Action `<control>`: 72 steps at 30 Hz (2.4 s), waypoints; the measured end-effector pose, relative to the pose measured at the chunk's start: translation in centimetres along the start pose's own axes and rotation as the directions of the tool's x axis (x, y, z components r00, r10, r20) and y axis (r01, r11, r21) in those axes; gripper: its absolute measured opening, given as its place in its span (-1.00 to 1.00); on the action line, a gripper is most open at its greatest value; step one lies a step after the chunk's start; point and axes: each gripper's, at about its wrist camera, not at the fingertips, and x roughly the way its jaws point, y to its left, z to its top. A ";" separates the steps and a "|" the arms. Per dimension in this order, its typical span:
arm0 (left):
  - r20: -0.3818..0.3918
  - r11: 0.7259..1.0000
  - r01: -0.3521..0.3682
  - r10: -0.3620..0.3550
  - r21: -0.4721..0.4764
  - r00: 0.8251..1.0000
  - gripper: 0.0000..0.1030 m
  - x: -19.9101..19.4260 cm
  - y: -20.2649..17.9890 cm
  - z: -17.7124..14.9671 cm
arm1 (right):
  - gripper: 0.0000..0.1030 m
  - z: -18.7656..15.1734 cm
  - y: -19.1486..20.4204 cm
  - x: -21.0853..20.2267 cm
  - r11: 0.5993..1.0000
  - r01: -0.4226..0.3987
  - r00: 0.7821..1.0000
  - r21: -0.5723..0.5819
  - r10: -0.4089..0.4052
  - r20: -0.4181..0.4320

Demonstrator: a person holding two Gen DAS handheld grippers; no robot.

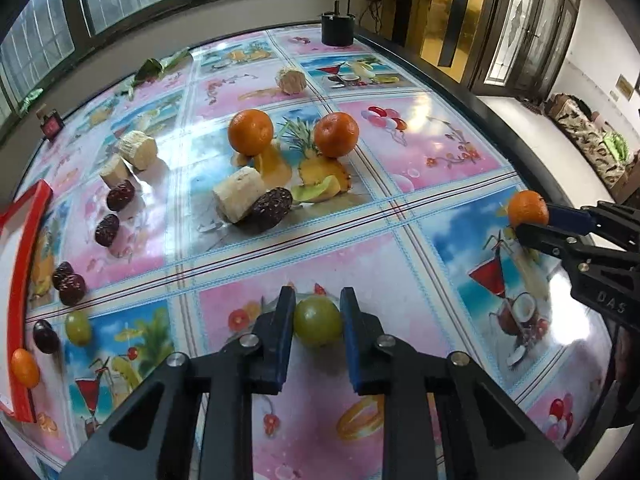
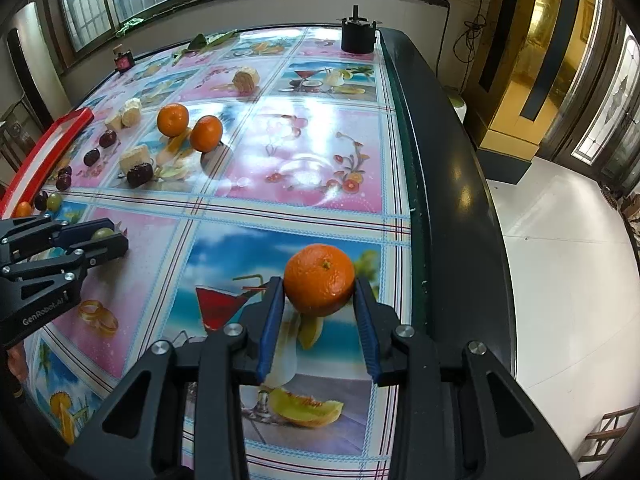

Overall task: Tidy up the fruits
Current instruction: 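Carry the orange and grape to the red tray and open both grippers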

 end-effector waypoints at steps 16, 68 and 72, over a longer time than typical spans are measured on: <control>0.005 0.997 -0.031 0.031 -0.074 1.000 -0.58 -3.5 3.0 -4.4 | -0.28 -3.1 2.9 -2.7 0.999 0.004 1.000 -0.033 -0.004 0.005; -0.055 0.892 -0.194 0.189 -0.408 0.981 -0.56 0.1 45.7 -0.3 | -0.27 20.2 47.7 12.8 0.940 -0.173 0.985 -0.294 0.162 -0.061; -0.068 0.884 -0.210 0.201 -0.417 0.977 0.03 0.0 45.5 -0.2 | -0.26 19.9 47.8 12.7 0.936 -0.142 0.990 -0.322 0.131 -0.055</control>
